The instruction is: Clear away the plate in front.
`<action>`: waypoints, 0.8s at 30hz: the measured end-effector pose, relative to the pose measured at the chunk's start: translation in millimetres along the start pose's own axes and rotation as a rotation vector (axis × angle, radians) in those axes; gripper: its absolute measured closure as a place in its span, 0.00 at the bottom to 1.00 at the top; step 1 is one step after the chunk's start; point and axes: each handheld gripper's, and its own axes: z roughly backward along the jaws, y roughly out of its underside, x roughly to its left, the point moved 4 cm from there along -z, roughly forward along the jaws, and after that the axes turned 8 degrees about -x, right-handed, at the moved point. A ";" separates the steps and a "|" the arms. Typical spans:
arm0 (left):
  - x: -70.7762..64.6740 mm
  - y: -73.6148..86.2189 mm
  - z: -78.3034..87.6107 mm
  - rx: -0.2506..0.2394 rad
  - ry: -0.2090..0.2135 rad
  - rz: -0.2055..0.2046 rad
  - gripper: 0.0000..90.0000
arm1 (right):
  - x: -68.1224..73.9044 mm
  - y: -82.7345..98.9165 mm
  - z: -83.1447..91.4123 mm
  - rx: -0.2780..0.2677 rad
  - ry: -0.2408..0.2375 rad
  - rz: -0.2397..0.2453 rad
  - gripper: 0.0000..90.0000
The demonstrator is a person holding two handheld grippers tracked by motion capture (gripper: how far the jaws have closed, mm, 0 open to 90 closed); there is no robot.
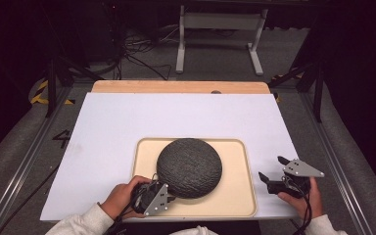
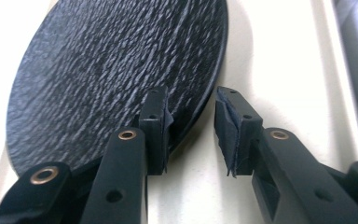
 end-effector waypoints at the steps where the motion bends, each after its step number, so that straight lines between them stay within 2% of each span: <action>1: 0.0 0.0 0.0 0.000 0.000 0.000 0.70 | 0.2 0.0 0.0 0.000 0.001 0.001 0.12; 2: -0.2 0.7 1.5 -0.012 0.017 0.005 0.70 | 0.2 0.0 0.0 0.000 0.001 0.001 0.12; 5: 2.3 1.4 5.0 -0.034 0.021 0.030 0.69 | -0.1 -0.1 0.1 0.000 -0.001 -0.001 0.12; 9: 4.9 2.6 11.6 -0.045 0.003 0.061 0.63 | 0.5 -0.3 0.1 -0.001 0.000 0.001 0.12; 11: 6.1 2.4 13.4 -0.048 -0.008 0.063 0.61 | 0.7 -0.6 0.2 -0.002 -0.001 0.003 0.12; 14: 11.6 3.0 19.3 -0.065 -0.047 0.091 0.56 | 0.6 -0.9 0.5 -0.005 -0.002 0.003 0.12; 16: 13.0 3.4 19.9 -0.068 -0.054 0.095 0.53 | 0.4 -0.9 0.4 -0.005 -0.002 0.002 0.12; 20: 20.1 6.6 24.6 -0.059 -0.111 0.146 0.37 | 1.2 -1.1 -0.2 -0.004 -0.006 0.006 0.12; 22: 24.1 7.6 26.7 -0.069 -0.121 0.147 0.31 | 1.4 -1.1 -0.4 -0.004 -0.007 0.006 0.12; 23: 24.7 8.6 28.1 -0.064 -0.130 0.167 0.29 | 1.4 -1.1 -0.4 -0.004 -0.008 0.006 0.12; 24: 26.6 9.1 29.0 -0.065 -0.133 0.162 0.27 | 1.5 -1.2 -0.4 -0.004 -0.008 0.006 0.12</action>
